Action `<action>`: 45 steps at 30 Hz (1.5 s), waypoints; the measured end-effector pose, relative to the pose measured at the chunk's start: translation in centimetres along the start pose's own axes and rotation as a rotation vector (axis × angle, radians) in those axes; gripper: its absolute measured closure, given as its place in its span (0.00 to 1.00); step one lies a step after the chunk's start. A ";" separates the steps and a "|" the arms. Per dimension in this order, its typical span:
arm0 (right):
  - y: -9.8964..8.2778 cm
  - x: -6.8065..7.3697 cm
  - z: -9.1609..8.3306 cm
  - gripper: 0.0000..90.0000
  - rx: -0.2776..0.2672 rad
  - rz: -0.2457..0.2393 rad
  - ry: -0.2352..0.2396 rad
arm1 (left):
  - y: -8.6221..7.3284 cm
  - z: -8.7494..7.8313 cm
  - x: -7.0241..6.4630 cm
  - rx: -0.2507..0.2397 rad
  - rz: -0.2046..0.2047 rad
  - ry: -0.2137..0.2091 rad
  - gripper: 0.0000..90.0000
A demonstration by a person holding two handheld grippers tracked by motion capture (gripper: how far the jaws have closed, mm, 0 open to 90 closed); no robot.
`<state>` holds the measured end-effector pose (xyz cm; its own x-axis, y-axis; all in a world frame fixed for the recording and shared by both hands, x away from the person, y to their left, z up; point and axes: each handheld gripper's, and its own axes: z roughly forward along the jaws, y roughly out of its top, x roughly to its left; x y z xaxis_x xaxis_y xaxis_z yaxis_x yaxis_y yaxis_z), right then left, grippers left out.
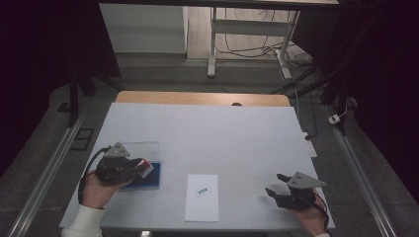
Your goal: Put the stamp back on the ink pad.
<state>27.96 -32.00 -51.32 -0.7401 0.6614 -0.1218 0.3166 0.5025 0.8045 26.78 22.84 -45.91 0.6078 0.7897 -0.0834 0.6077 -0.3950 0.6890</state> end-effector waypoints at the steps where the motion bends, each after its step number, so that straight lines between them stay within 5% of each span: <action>1: 0.0 -0.1 0.0 0.35 0.000 -0.002 -0.002 | -0.2 0.1 0.2 0.010 -0.003 0.010 0.77; 10: -0.1 0.0 0.0 0.35 0.004 -0.005 -0.001 | -1.5 1.5 1.4 0.088 -0.015 0.083 0.77; 36: -0.2 -0.1 -0.2 0.36 0.010 -0.007 -0.010 | -1.9 2.6 1.6 0.113 -0.018 0.086 0.75; 39: -0.3 -0.1 -0.2 0.36 0.011 -0.008 -0.009 | -1.8 2.5 1.6 0.094 -0.020 0.102 0.64; 42: -0.3 -0.1 -0.2 0.36 0.010 -0.008 -0.010 | -1.6 1.7 1.3 0.013 -0.042 0.108 0.44; 45: -0.3 -0.2 -0.2 0.36 0.011 -0.006 -0.011 | -1.6 1.0 0.9 -0.036 -0.041 0.107 0.35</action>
<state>27.87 -32.40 -51.40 -0.7353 0.6646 -0.1327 0.3190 0.5122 0.7975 26.82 23.71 -47.81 0.5233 0.8514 -0.0360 0.6113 -0.3456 0.7119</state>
